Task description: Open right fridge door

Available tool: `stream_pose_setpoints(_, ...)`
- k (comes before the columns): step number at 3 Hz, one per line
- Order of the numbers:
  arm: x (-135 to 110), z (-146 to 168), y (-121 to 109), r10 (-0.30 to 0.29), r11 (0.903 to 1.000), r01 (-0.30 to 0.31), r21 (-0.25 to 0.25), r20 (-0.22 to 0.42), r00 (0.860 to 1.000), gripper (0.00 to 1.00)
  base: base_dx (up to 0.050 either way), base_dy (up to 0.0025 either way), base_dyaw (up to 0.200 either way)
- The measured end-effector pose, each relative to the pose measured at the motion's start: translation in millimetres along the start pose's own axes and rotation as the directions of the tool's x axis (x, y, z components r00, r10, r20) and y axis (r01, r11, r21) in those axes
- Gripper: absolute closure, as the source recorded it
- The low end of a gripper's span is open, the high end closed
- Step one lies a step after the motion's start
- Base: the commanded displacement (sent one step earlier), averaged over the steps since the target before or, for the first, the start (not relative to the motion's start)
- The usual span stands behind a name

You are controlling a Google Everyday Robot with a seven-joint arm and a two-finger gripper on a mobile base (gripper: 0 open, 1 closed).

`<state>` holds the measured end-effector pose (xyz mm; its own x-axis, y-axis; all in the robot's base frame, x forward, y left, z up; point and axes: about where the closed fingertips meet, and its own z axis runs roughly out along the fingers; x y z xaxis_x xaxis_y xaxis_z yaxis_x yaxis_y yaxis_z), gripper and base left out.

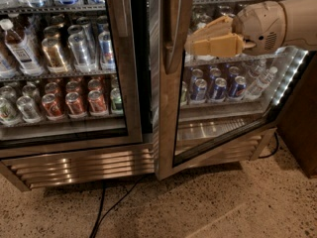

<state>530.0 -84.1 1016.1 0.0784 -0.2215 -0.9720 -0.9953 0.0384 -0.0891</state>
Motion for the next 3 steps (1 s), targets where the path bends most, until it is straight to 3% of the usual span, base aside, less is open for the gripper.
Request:
stream_pose_setpoints(2, 0.0, 0.0, 0.0, 0.0, 1.0, 0.0, 0.0, 0.0, 1.0, 1.0, -0.04, 0.00233, -0.12)
stream_pose_setpoints(3, 0.0, 0.0, 0.0, 0.0, 1.0, 0.0, 0.0, 0.0, 1.0, 1.0, 0.0, 0.0, 0.0)
